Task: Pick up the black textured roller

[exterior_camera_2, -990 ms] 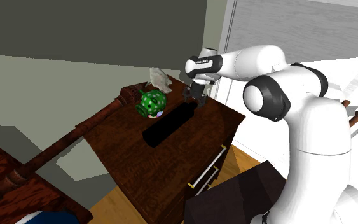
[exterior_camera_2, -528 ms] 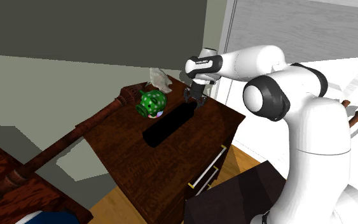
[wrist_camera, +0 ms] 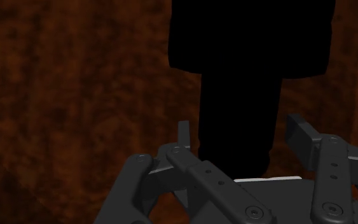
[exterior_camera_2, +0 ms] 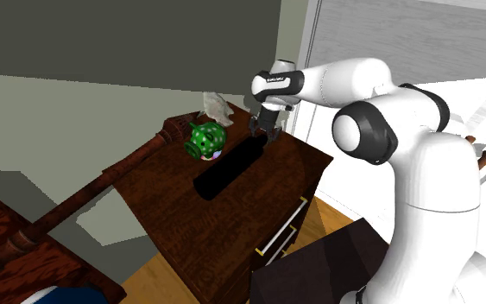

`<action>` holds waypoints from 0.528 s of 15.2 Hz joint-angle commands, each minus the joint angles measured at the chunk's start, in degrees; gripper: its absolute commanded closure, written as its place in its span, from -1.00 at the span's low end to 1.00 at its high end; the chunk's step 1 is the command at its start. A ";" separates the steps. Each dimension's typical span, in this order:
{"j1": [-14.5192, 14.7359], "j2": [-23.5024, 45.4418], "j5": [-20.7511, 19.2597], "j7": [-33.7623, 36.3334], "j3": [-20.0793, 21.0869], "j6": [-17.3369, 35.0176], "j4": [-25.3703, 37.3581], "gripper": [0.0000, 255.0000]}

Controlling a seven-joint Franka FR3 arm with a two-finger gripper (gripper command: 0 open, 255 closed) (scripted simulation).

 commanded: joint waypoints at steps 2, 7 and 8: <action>-0.08 -0.95 -0.18 0.43 -0.09 -1.66 0.86 1.00; -0.14 -2.40 -0.44 1.23 -0.15 -4.61 2.46 1.00; -0.15 -2.66 -0.49 1.39 -0.15 -5.22 2.83 1.00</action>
